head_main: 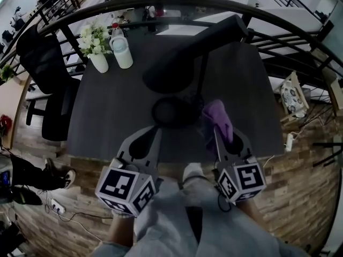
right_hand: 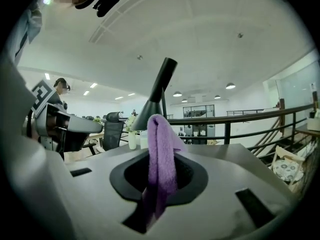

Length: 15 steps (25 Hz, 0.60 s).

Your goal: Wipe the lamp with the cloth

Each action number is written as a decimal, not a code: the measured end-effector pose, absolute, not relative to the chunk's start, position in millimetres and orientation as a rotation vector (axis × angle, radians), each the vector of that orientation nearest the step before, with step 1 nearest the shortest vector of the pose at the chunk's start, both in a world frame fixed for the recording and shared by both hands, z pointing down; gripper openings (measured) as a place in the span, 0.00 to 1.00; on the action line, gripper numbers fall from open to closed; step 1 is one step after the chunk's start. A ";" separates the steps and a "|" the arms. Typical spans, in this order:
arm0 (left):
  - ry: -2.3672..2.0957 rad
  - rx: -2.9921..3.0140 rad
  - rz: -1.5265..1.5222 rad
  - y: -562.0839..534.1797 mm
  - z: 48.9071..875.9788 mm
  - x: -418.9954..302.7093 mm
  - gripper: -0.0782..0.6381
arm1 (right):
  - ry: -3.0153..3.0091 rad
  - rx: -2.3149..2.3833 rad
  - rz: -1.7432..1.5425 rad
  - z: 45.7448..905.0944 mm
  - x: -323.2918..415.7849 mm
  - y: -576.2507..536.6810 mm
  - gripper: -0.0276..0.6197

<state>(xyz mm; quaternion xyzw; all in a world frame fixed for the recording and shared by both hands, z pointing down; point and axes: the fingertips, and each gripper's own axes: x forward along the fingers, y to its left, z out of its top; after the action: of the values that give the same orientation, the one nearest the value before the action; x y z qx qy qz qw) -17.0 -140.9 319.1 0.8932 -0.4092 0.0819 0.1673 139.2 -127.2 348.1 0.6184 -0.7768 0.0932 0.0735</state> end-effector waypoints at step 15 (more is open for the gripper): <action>-1.131 2.557 0.252 -136.2 320.4 -9.9 0.13 | -2.281 1.906 0.286 347.7 155.0 -114.6 0.13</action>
<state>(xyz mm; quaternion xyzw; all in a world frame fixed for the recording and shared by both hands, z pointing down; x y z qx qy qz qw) -9.9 -136.2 320.4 0.8981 -0.3973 0.0885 0.1665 155.0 -114.6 347.7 0.6364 -0.7615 0.0955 0.0773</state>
